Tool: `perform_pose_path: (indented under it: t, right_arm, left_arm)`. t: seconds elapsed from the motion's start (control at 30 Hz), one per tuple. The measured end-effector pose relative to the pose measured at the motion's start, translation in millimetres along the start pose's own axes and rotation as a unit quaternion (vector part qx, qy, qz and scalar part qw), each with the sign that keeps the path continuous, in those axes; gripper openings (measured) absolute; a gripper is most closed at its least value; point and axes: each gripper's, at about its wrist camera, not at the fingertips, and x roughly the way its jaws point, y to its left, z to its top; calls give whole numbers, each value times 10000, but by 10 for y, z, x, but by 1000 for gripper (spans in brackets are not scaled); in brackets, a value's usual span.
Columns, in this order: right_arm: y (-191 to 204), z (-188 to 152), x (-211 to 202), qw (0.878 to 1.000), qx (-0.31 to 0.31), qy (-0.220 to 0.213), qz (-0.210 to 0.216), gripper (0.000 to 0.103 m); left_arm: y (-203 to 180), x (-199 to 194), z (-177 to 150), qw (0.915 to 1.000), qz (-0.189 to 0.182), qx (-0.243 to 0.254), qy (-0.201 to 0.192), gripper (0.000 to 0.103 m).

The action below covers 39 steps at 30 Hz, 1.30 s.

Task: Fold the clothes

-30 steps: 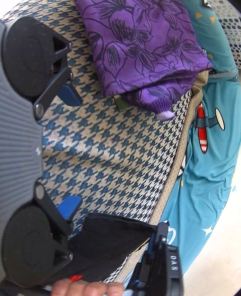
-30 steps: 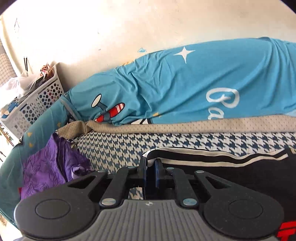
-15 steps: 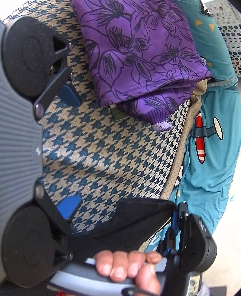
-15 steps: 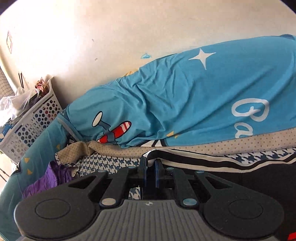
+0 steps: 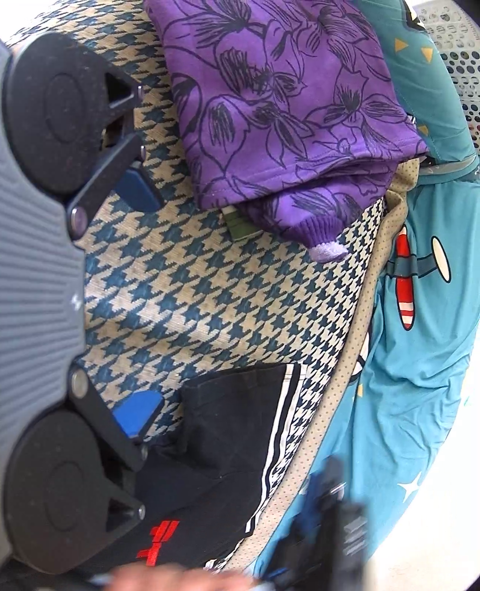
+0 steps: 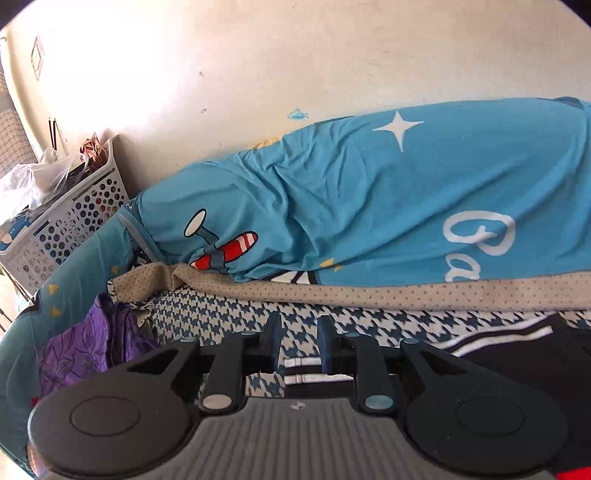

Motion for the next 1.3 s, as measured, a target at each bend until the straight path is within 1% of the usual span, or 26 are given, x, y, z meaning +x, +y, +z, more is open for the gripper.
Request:
perform_pose_path:
  t: [0.1, 0.23, 0.3, 0.4, 0.5, 0.7, 0.83, 1.0, 1.17, 1.3]
  right_arm:
    - [-91, -211, -225, 9999, -33, 63, -144, 21]
    - [-136, -543, -522, 9994, -65, 189, -271, 23]
    - [-125, -717, -669, 9990, -122, 232, -351, 27]
    - [-103, -989, -886, 9986, -140, 293, -413, 29]
    - [-78, -1260, -1087, 9981, -138, 403, -451, 29]
    - [1, -1743, -1439, 9956, -337, 663, -569, 29]
    - [71, -1961, -1608, 9935, -479, 836, -603, 29]
    - [204, -2140, -1747, 9903, -722, 1041, -575, 29]
    - [382, -2334, -1865, 9854, -986, 1276, -546, 29]
    - [594, -2458, -1940, 9801, -1288, 1446, -427, 30]
  left_arm:
    - [-24, 4, -14, 10000, -31, 70, 31, 103]
    - [-77, -25, -44, 9998, -56, 199, -28, 103]
    - [-103, -38, -55, 9996, -46, 263, -58, 103]
    - [-143, -48, -74, 9993, -55, 356, -75, 103]
    - [-184, -62, -104, 9988, -76, 472, -91, 103]
    - [-285, -72, -180, 9969, -156, 768, -115, 103]
    - [-367, -58, -224, 9953, -215, 944, -76, 103]
    - [-461, -50, -277, 9928, -255, 1166, -50, 103]
    - [-484, -60, -301, 9917, -257, 1254, -69, 103]
    - [-461, -56, -302, 9919, -232, 1244, -62, 103]
